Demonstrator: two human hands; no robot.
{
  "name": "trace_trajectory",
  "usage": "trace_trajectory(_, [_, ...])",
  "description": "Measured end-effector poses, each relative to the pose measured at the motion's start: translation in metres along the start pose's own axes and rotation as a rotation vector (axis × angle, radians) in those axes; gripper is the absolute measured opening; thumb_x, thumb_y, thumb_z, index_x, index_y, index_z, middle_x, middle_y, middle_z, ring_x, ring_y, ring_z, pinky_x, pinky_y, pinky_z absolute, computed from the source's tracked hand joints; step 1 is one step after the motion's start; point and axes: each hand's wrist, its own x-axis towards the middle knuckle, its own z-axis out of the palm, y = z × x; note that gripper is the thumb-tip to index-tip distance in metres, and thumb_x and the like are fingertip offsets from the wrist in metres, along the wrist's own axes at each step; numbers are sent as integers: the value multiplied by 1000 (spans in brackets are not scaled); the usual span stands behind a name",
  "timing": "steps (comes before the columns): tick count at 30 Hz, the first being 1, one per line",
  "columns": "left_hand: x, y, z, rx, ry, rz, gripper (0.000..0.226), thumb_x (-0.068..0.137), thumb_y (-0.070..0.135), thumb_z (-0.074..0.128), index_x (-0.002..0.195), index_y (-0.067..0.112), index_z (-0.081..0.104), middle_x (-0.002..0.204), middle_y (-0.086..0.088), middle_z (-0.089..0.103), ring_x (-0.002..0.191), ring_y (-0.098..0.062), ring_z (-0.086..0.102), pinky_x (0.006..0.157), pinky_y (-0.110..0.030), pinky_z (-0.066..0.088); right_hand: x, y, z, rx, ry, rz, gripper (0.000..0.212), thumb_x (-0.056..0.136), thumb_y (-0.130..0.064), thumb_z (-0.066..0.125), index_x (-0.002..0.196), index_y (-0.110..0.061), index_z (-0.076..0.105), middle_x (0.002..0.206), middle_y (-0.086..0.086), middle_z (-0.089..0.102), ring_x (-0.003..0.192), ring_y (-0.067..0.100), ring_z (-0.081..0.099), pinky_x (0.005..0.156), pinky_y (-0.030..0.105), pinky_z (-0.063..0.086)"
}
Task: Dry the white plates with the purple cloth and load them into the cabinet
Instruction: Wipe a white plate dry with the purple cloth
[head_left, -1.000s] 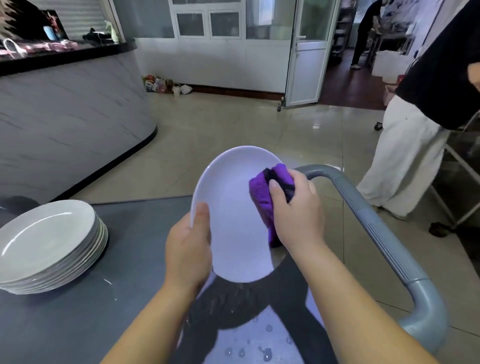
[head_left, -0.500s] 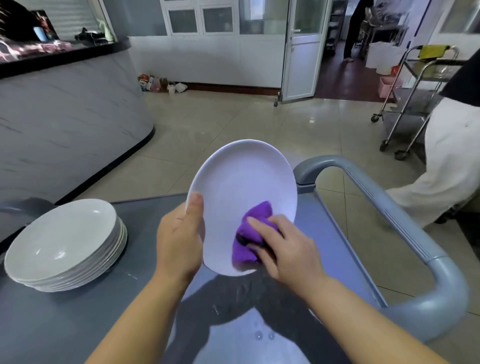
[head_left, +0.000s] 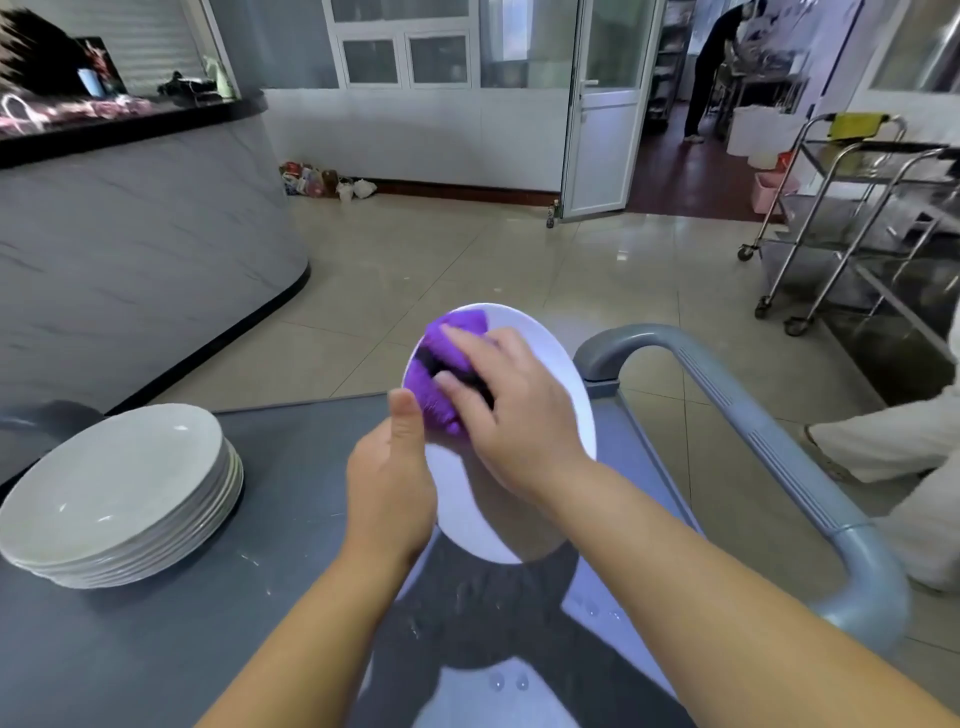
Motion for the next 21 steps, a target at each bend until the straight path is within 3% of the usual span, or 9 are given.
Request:
trace_trajectory(2, [8, -6, -2, -72, 5, -8, 64, 72, 72, 21, 57, 14, 44, 50, 6, 45, 46, 0, 38, 49, -14, 36, -12, 1, 3, 46, -107, -106, 50, 90, -48, 40, 131, -26, 59, 106, 2, 56, 95, 24, 57, 73, 45, 51])
trace_trajectory(3, [13, -11, -4, -128, -30, -20, 77, 69, 82, 23, 65, 11, 50, 62, -3, 50, 58, -3, 46, 62, -22, 44, -17, 2, 4, 62, -144, -135, 49, 90, -47, 41, 131, -26, 58, 107, 2, 56, 96, 24, 57, 73, 45, 51])
trace_trajectory(5, [19, -20, -8, -208, -137, -56, 93, 58, 98, 34, 80, 11, 59, 85, -10, 60, 86, -19, 56, 90, -48, 47, -22, 6, 1, 75, -196, -165, 47, 91, -46, 42, 131, -27, 58, 107, 0, 55, 96, 24, 56, 72, 45, 51])
trace_trajectory(7, [20, -22, -10, -291, -193, -112, 84, 65, 89, 47, 86, 11, 72, 100, -17, 69, 102, -34, 62, 100, -53, 45, -24, 11, -4, 63, -240, -202, 45, 92, -45, 43, 130, -27, 58, 106, -1, 55, 93, 22, 56, 70, 43, 51])
trace_trajectory(10, [20, -20, -10, -375, -247, -246, 56, 85, 55, 51, 81, 4, 75, 85, -19, 70, 84, -32, 67, 77, -37, 53, -29, 19, -7, 12, -282, -312, 39, 92, -42, 47, 125, -27, 61, 102, 0, 56, 86, 22, 54, 62, 40, 50])
trace_trajectory(13, [19, -20, -8, -298, -159, -291, 44, 97, 36, 50, 74, 1, 62, 64, -13, 59, 63, -26, 55, 59, -31, 45, -40, 26, -5, -40, -281, -385, 35, 92, -41, 50, 122, -27, 62, 98, 2, 57, 79, 25, 53, 57, 37, 49])
trace_trajectory(17, [18, -23, -6, -164, -79, -258, 46, 85, 52, 58, 80, 6, 60, 76, -12, 57, 71, -26, 51, 71, -41, 43, -58, 45, -12, -87, -250, -459, 30, 95, -40, 51, 119, -25, 61, 97, 2, 58, 75, 24, 52, 55, 36, 48])
trace_trajectory(19, [17, -23, -9, -110, -41, -238, 49, 87, 52, 55, 71, 6, 63, 74, -11, 66, 69, -28, 58, 69, -43, 45, -69, 62, -18, -150, -239, -464, 31, 98, -43, 45, 120, -26, 59, 98, 3, 59, 75, 24, 55, 56, 33, 49])
trace_trajectory(21, [12, -21, -11, -30, -18, -190, 57, 81, 56, 51, 62, 2, 54, 62, -7, 57, 60, -23, 48, 62, -36, 38, -74, 79, -25, -211, -207, -344, 35, 97, -48, 41, 122, -30, 57, 100, 1, 58, 79, 24, 58, 58, 30, 48])
